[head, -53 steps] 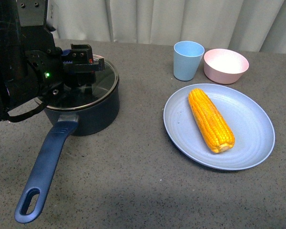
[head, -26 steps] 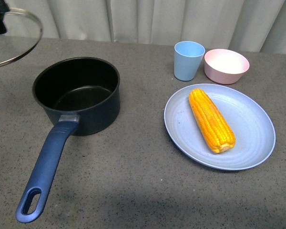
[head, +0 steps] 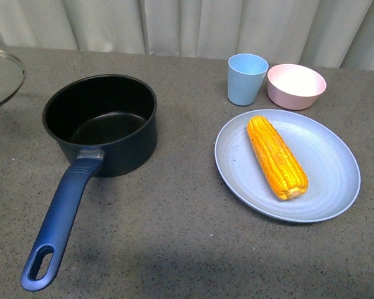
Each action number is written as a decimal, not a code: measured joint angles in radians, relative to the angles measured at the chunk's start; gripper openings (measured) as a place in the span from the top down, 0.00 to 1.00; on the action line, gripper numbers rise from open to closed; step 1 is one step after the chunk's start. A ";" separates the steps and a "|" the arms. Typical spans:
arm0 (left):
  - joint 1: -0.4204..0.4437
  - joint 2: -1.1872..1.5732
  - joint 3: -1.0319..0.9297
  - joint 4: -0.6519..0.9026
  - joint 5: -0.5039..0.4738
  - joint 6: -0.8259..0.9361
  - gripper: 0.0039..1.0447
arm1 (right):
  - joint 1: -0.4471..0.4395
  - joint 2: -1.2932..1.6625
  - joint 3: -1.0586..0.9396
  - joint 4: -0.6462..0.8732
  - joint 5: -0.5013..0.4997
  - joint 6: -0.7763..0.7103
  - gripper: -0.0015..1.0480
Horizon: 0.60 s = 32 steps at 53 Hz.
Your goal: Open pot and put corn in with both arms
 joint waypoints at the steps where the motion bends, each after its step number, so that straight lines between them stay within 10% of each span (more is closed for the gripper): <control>1: 0.001 0.005 0.003 0.000 -0.003 0.000 0.43 | 0.000 0.000 0.000 0.000 0.000 0.000 0.09; 32: 0.001 0.188 0.058 0.000 0.012 -0.037 0.43 | 0.000 0.000 0.000 0.000 0.000 0.000 0.09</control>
